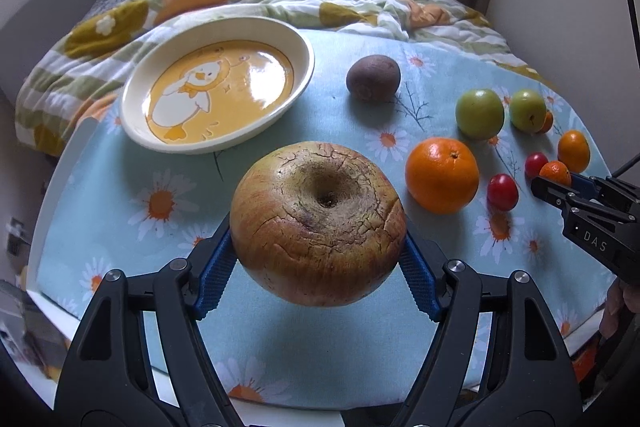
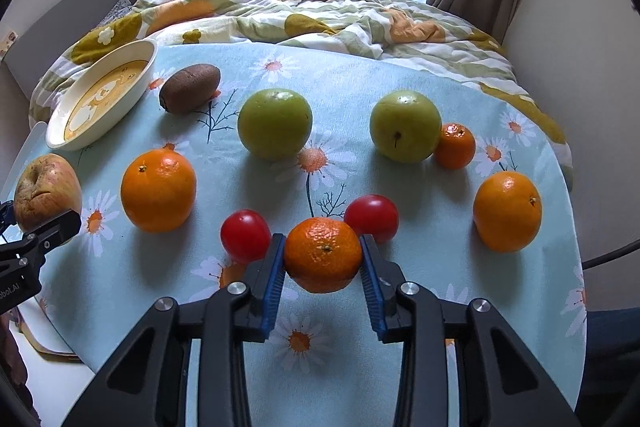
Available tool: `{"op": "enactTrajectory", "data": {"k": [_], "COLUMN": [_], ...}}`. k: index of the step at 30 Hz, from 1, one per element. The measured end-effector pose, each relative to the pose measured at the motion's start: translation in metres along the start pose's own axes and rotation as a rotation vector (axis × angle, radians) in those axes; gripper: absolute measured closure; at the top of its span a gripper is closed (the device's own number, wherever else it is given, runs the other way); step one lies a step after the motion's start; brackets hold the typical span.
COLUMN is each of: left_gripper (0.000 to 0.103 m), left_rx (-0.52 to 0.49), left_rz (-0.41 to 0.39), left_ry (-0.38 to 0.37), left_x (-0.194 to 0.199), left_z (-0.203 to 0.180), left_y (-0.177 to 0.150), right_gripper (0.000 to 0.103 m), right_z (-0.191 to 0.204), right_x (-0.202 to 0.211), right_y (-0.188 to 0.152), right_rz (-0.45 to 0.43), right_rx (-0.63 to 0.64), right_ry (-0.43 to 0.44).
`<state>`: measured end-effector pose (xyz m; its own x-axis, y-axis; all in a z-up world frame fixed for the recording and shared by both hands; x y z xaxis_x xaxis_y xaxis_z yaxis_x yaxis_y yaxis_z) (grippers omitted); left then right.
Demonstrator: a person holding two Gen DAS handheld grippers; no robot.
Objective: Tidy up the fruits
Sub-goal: 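Lift the wrinkled apple with the left gripper while the right gripper grasps a tangerine, then carry the wrinkled apple onto the white plate and open the left gripper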
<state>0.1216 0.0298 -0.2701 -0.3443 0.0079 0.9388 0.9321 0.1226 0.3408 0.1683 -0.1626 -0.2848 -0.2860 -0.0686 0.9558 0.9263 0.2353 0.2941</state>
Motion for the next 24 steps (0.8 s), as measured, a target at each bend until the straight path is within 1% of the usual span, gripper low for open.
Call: {"op": "enactTrajectory", "data": {"k": [3, 8, 12, 18, 24], "left_gripper": [0.022, 0.022, 0.022, 0.022, 0.022], "left_rx": [0.006, 0.018, 0.006, -0.017, -0.051], "left_rz": [-0.040, -0.112, -0.147, -0.165, -0.134], "left_ry": [-0.001, -0.023, -0.027, -0.042, -0.057], "left_x": [0.020, 0.058, 0.078, 0.085, 0.068], "left_z": [-0.001, 0.002, 0.010, 0.034, 0.065], "left_y": [0.008, 0.030, 0.051, 0.086, 0.120], "right_gripper": [0.070, 0.070, 0.070, 0.070, 0.070], "right_z": [0.000, 0.007, 0.018, 0.044, 0.075], "right_x": [0.013, 0.040, 0.058, 0.075, 0.073], "right_y": [0.004, 0.014, 0.028, 0.059, 0.089], "right_rz": [-0.013, -0.038, -0.060, -0.085, -0.093], "right_rx": [0.003, 0.022, 0.037, 0.026, -0.009], "right_ry": [0.010, 0.031, 0.034, 0.055, 0.070]}}
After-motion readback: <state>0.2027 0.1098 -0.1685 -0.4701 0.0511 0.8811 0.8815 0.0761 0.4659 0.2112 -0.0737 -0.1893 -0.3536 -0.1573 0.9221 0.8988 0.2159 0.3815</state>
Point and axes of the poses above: each gripper's, at about its wrist camera, not at the fingertips, and x roughly against the way its jaws point, z to its left, y to its top, the point moved 10 cm from there along -x, roughly the way its jaws point, and after that the axes turned 14 degrees about z, right-handed, at the moved point
